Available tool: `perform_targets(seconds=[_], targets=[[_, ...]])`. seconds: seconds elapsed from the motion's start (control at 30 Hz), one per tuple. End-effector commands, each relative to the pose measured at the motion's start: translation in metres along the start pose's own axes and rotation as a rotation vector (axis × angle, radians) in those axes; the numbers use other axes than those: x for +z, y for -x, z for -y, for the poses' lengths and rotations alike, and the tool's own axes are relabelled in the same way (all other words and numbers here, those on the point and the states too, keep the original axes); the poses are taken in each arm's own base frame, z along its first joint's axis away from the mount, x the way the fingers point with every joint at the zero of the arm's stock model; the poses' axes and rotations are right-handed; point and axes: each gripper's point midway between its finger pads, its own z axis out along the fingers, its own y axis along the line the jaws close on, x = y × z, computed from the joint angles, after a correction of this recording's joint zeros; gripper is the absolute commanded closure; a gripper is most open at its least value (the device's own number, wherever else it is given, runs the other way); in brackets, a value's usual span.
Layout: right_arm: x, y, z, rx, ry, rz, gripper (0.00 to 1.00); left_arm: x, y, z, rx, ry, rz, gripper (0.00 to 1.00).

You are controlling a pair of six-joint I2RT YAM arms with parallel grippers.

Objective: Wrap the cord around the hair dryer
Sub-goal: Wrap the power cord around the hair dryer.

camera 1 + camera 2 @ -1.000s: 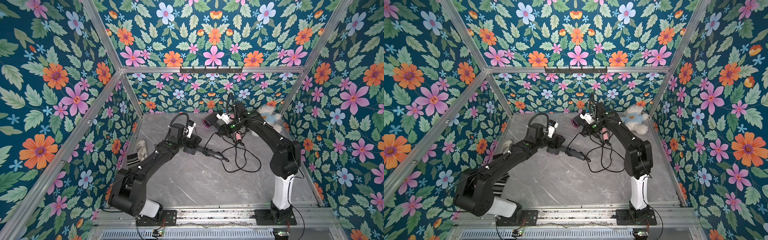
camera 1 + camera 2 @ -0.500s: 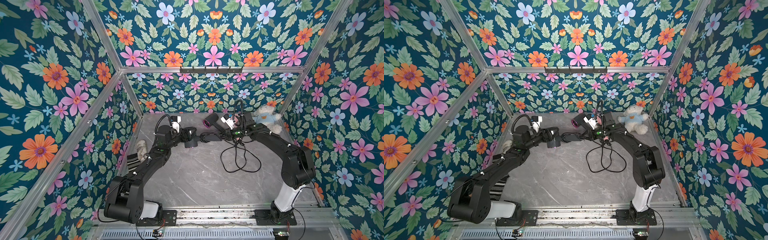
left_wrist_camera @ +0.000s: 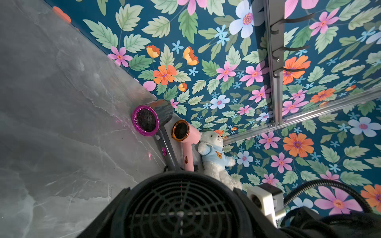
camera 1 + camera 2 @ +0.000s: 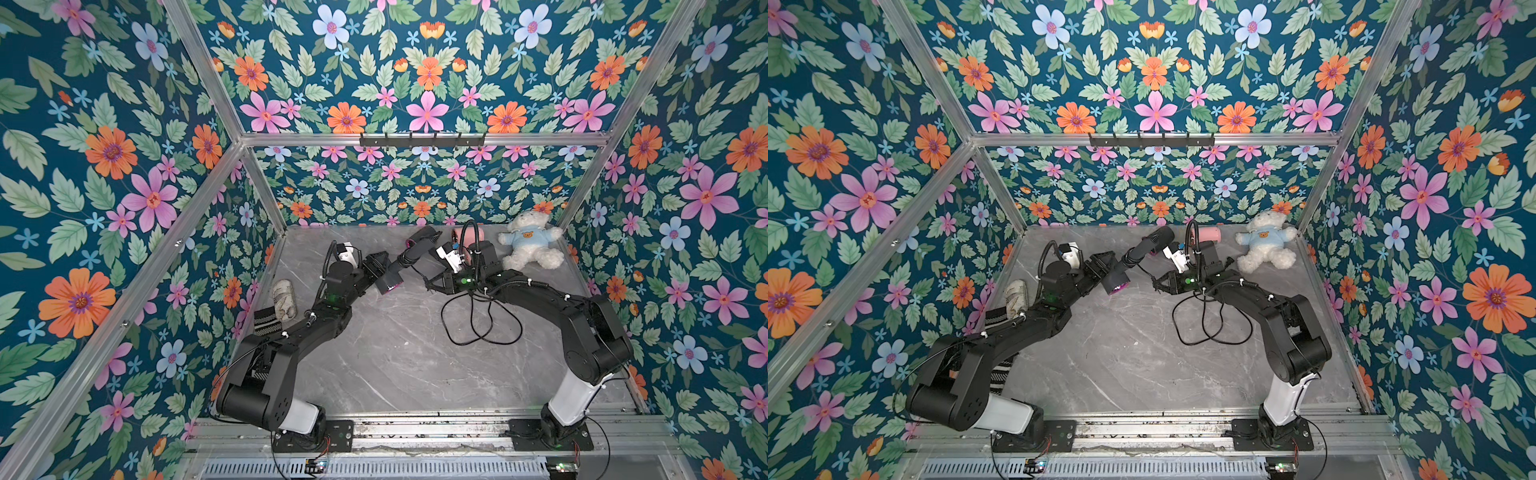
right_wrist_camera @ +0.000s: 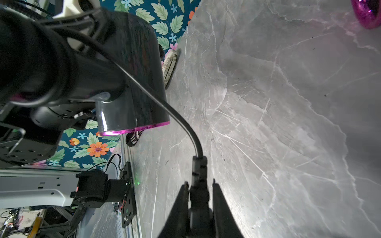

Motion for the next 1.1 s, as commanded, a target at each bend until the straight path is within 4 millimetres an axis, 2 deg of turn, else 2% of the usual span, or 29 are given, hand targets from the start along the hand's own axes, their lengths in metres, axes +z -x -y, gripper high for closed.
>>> perform_targets(seconds=[0.0, 0.17, 0.33, 0.37, 0.5, 0.53, 0.67, 0.8, 0.97, 1.07], targets=[[0.008, -0.004, -0.011, -0.036, -0.03, 0.006, 1.0, -0.004, 0.024, -0.012, -0.041, 0.128, 0.155, 1.0], [0.01, -0.022, -0.034, -0.056, -0.025, -0.012, 1.0, -0.019, 0.028, -0.038, 0.017, 0.344, 0.246, 1.0], [0.014, -0.035, -0.05, -0.1, -0.051, -0.107, 1.0, -0.021, 0.022, -0.046, 0.16, 0.491, 0.248, 1.0], [0.006, -0.028, -0.064, -0.136, -0.057, -0.103, 1.0, -0.022, 0.02, -0.047, 0.209, 0.53, 0.247, 1.0], [-0.003, -0.021, -0.076, -0.122, -0.094, -0.168, 1.0, -0.022, 0.016, -0.043, 0.354, 0.607, 0.24, 1.0], [0.002, -0.023, -0.072, -0.1, -0.098, -0.201, 1.0, -0.021, 0.014, -0.041, 0.39, 0.622, 0.23, 1.0], [-0.003, -0.01, -0.087, -0.081, -0.085, -0.247, 1.0, -0.01, 0.0, -0.032, 0.529, 0.638, 0.157, 1.0], [-0.01, 0.001, -0.087, -0.102, -0.148, -0.318, 1.0, -0.006, -0.011, -0.026, 0.633, 0.627, 0.081, 1.0], [-0.015, 0.007, -0.081, -0.149, -0.18, -0.415, 1.0, -0.01, -0.021, -0.024, 0.745, 0.602, -0.027, 1.0], [-0.017, 0.009, -0.075, -0.15, -0.171, -0.459, 1.0, -0.009, -0.037, -0.016, 0.83, 0.51, -0.135, 1.0]])
